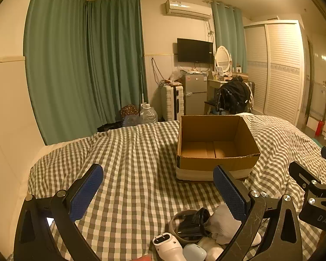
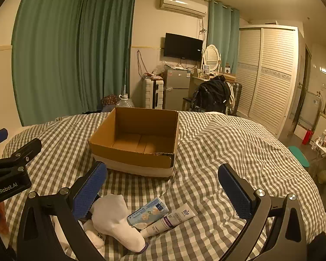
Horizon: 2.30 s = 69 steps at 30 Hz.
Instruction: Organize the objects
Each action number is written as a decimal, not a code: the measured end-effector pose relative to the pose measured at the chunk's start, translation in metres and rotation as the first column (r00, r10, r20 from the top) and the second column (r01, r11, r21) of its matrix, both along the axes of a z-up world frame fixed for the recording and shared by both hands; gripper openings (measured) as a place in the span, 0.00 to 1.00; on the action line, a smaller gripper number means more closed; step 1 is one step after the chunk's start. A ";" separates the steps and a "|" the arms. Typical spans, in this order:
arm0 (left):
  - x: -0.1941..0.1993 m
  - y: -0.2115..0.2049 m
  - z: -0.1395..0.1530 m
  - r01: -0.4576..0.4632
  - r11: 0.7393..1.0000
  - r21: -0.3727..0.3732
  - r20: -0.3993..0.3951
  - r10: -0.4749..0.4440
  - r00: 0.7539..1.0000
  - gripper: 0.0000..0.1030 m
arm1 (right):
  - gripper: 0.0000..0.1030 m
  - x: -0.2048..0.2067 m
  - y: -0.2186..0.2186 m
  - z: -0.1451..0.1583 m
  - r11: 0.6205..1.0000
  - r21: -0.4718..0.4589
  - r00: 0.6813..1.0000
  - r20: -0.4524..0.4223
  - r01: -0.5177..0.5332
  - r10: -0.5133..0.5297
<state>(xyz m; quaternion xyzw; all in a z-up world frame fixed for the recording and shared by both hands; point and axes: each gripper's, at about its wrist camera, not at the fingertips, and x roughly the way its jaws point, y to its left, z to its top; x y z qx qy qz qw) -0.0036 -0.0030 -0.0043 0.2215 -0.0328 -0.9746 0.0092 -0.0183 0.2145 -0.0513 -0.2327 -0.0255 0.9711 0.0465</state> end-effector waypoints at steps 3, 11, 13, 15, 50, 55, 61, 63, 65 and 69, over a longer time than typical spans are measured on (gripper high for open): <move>0.000 0.000 -0.001 0.000 1.000 -0.004 0.002 0.000 1.000 1.00 | 1.00 0.000 -0.001 0.000 1.000 -0.002 1.000 0.002 -0.006 0.006; 0.000 0.000 0.000 -0.003 1.000 -0.002 0.005 0.003 1.000 1.00 | 1.00 -0.001 -0.002 0.000 1.000 0.007 1.000 0.003 -0.007 0.007; 0.000 0.000 0.000 -0.002 1.000 -0.003 0.005 0.002 1.000 1.00 | 1.00 -0.001 -0.002 0.000 1.000 0.008 1.000 0.004 -0.007 0.007; 0.000 -0.001 0.000 -0.002 1.000 -0.003 0.005 0.002 1.000 1.00 | 1.00 -0.001 -0.002 0.000 1.000 0.007 1.000 0.004 -0.006 0.006; -0.005 -0.004 -0.008 -0.016 1.000 0.011 0.020 0.016 1.000 1.00 | 1.00 -0.001 -0.012 -0.001 0.999 0.018 0.999 0.009 -0.031 0.031; -0.004 -0.001 -0.008 -0.018 1.000 0.000 0.017 0.018 1.000 1.00 | 1.00 -0.001 -0.014 0.003 0.999 0.026 0.999 0.004 -0.038 0.038; -0.001 -0.002 -0.010 -0.013 1.000 0.010 0.027 0.013 1.000 1.00 | 1.00 -0.001 -0.016 0.006 0.998 0.035 0.998 -0.002 -0.057 0.057; -0.001 -0.002 -0.012 -0.012 1.000 0.007 0.035 0.011 0.999 1.00 | 1.00 -0.001 -0.016 0.005 0.997 0.037 0.998 0.000 -0.067 0.067; -0.001 -0.002 -0.015 -0.008 1.000 0.006 0.046 0.008 0.999 1.00 | 1.00 -0.002 -0.016 0.004 0.996 0.040 0.997 0.006 -0.075 0.075; -0.003 0.001 -0.022 -0.001 1.000 0.001 0.069 0.001 0.998 1.00 | 1.00 -0.003 -0.014 0.000 0.996 0.036 0.997 0.017 -0.082 0.082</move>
